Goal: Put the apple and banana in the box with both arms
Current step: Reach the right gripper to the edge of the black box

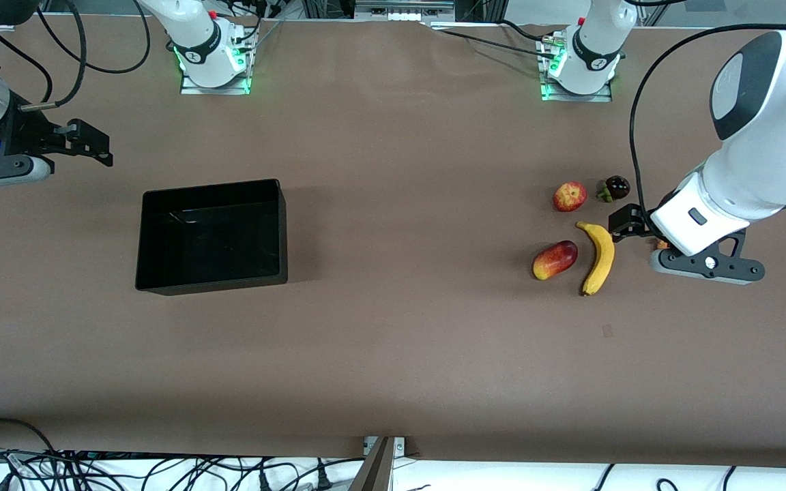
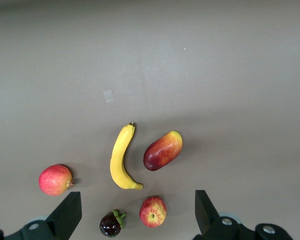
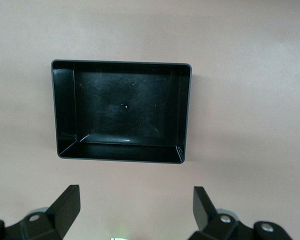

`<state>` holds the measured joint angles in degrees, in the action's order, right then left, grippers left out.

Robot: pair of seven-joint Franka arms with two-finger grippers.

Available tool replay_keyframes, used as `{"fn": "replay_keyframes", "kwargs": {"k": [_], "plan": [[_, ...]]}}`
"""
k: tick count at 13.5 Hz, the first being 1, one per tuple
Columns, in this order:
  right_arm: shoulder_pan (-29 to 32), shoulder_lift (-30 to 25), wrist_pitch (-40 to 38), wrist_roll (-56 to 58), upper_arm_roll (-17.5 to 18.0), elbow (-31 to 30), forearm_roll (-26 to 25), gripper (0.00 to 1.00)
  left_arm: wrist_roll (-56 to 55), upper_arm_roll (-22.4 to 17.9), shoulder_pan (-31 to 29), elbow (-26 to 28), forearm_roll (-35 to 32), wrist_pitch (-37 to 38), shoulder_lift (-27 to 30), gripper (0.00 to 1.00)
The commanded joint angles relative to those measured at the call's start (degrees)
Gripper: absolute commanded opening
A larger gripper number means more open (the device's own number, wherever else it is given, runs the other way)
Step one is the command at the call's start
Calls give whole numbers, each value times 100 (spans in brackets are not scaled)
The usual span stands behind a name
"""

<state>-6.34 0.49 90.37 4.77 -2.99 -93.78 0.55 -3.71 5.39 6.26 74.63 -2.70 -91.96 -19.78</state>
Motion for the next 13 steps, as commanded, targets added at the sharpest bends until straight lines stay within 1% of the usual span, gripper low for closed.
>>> {"fn": "replay_keyframes", "kwargs": {"k": [1, 5, 8, 10, 11, 13], "plan": [[141, 40, -176, 15, 106, 123, -20, 100, 28, -21, -10, -80, 103, 108, 27, 100], [150, 101, -248, 94, 80, 175, -20, 100, 11, -21, 16, -71, 103, 100, 26, 100], [141, 170, -169, 94, 97, 27, -108, 100, 11, -3, 16, -80, 25, 108, 27, 100], [150, 337, 303, 94, 71, -315, -117, 100, 11, -20, 33, -89, 42, 82, 27, 100], [159, 451, 593, 94, -7, -482, -117, 100, 11, -38, 68, -89, 33, 73, 18, 100], [185, 846, 1226, 155, -139, -720, -126, 100, 11, -55, 8, -115, 59, 99, 53, 100]]}}
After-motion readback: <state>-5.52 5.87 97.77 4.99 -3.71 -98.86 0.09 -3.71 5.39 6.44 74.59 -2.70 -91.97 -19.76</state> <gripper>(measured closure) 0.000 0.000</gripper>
